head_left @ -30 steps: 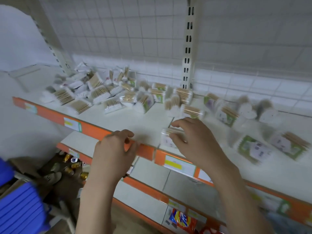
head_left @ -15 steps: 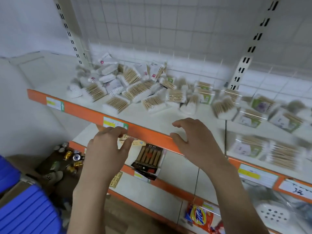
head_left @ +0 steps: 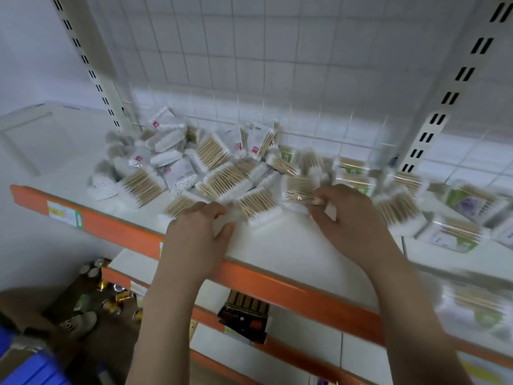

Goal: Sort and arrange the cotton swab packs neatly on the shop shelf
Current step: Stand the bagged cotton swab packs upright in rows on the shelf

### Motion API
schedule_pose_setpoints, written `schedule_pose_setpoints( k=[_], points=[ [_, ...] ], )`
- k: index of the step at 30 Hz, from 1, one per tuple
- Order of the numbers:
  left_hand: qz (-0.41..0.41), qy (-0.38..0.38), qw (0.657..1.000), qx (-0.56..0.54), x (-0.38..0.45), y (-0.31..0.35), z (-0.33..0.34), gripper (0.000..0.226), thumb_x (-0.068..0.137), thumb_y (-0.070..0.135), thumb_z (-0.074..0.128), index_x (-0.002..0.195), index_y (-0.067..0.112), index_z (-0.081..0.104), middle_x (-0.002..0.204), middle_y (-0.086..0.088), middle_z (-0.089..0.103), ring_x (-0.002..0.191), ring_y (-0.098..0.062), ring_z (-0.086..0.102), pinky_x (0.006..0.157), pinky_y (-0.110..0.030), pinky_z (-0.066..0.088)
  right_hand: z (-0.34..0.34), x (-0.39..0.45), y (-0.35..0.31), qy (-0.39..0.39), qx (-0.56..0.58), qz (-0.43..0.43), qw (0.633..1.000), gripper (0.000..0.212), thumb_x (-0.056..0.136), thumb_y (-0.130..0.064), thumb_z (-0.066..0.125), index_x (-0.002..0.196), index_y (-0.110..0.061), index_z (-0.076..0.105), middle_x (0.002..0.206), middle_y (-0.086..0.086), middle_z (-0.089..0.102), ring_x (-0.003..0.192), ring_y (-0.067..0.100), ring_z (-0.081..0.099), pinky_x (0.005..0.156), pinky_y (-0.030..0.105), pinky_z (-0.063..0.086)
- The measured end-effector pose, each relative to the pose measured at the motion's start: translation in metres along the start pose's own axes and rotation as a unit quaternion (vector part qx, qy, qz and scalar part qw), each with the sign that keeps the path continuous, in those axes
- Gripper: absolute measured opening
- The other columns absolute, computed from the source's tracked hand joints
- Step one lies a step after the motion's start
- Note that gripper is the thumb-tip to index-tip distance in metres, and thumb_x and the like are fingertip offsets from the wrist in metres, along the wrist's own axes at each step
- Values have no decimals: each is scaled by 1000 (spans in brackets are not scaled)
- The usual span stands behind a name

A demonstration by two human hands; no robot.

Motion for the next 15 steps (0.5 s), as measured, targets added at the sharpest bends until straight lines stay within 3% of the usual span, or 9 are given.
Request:
schedule_pose_setpoints(
  k=[6, 10, 13, 15],
  points=[
    [15, 20, 1000, -1, 36, -6, 4, 32, 83, 25, 65, 111, 9, 63, 104, -11, 61, 91, -32, 59, 73, -35, 47, 6, 42, 7, -12, -34, -10, 999, 29, 88, -16, 55, 116, -10, 61, 109, 7, 62, 103, 25, 52, 75, 17, 27],
    [28, 6, 1000, -4, 61, -14, 8, 31, 84, 15, 63, 114, 9, 62, 110, -12, 59, 97, -32, 57, 79, -34, 45, 17, 63, 9, -50, -61, 9, 997, 26, 87, -16, 53, 111, -9, 61, 107, 10, 60, 102, 28, 51, 71, 21, 27],
    [46, -15, 999, -17, 80, -19, 12, 36, 85, 16, 60, 121, 12, 57, 116, -9, 55, 105, -29, 53, 86, -37, 46, 29, 71, 9, -117, -61, 23, 991, 31, 86, -25, 56, 114, -14, 57, 109, 4, 55, 107, 25, 50, 79, 25, 36],
    [53, -40, 998, -10, 90, -22, 16, 42, 86, 21, 59, 127, 14, 52, 122, -7, 51, 111, -29, 49, 92, -40, 44, 35, 70, 6, -157, -53, 42, 985, 44, 85, -31, 58, 127, -21, 50, 119, 0, 51, 116, 20, 43, 92, 26, 36]
  ],
)
Point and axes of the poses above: each hand's wrist, its own x-axis towards the middle knuckle, its own z-axis out of the palm, y = z × x, the point moved 4 cm from there along x, towards the middle knuckle
